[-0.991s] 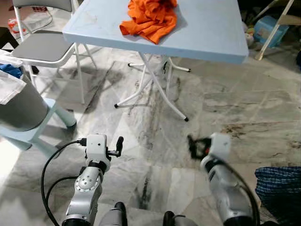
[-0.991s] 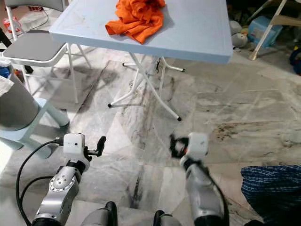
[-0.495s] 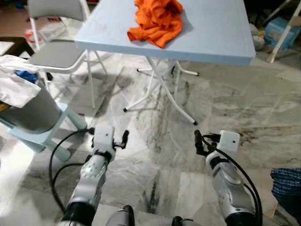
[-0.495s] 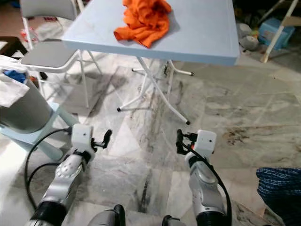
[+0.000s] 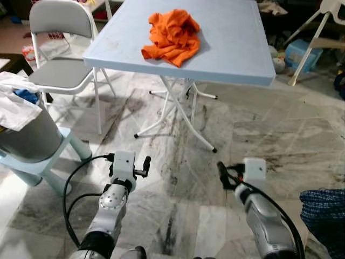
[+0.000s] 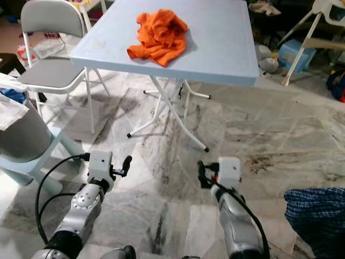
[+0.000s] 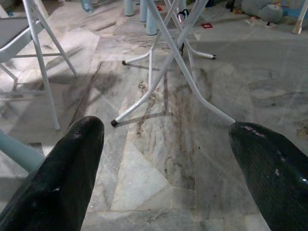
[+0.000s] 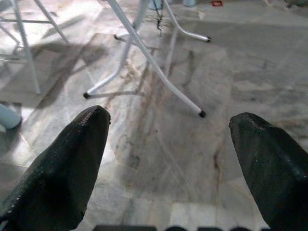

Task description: Hang hanger

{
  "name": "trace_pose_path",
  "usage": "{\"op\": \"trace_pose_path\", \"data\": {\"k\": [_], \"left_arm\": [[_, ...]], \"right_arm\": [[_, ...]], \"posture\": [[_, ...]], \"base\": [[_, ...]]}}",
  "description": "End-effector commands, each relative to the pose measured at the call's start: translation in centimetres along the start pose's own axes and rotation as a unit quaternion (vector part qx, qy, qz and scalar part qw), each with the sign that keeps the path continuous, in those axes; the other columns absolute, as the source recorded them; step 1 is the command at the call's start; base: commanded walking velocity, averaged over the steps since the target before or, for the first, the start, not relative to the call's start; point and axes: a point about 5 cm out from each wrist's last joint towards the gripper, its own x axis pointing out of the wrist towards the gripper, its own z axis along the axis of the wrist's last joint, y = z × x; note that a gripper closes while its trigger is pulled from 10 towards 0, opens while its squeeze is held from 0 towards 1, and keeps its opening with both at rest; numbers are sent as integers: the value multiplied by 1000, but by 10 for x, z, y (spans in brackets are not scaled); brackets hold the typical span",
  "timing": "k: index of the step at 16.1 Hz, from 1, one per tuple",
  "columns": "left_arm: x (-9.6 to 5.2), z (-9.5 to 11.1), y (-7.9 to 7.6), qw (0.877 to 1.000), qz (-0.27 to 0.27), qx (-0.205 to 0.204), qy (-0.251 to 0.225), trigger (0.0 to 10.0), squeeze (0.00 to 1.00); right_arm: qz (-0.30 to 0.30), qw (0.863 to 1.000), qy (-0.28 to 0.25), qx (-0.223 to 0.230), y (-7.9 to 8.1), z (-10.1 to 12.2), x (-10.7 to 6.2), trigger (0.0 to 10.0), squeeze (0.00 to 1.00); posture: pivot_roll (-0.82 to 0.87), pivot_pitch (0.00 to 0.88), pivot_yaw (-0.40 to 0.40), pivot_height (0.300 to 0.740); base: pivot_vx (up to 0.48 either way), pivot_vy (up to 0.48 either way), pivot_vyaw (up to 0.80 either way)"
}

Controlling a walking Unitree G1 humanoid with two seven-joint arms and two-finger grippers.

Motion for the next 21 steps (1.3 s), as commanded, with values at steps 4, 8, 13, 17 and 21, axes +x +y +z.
{"op": "trace_pose_path", "data": {"k": [4, 8, 13, 17, 21], "left_arm": [[-3, -12, 4, 1000, 24, 5, 19, 10000, 0], [-3, -16, 0, 999, 8, 24, 30, 10000, 0], [-10, -22, 20, 998, 57, 12, 27, 10000, 0], [-16, -27, 17, 999, 39, 18, 25, 10000, 0], [-9, -20, 11, 999, 38, 11, 17, 10000, 0]], "right_arm": [[13, 999, 36, -7, 6, -15, 0, 10000, 0], [36, 996, 76, -26, 4, -32, -1, 10000, 0], [-10, 1000, -2, 0, -2, -18, -4, 10000, 0], [3, 999, -34, -16, -1, -10, -8, 10000, 0], [-1, 999, -43, -18, -2, -5, -2, 10000, 0]], "posture": [[9, 78, -15, 740], [34, 78, -9, 740], [60, 122, 1, 740], [62, 125, -7, 740], [60, 144, -10, 740]], "base": [[0, 0, 0], [0, 0, 0], [0, 0, 0], [0, 0, 0], [0, 0, 0]]}}
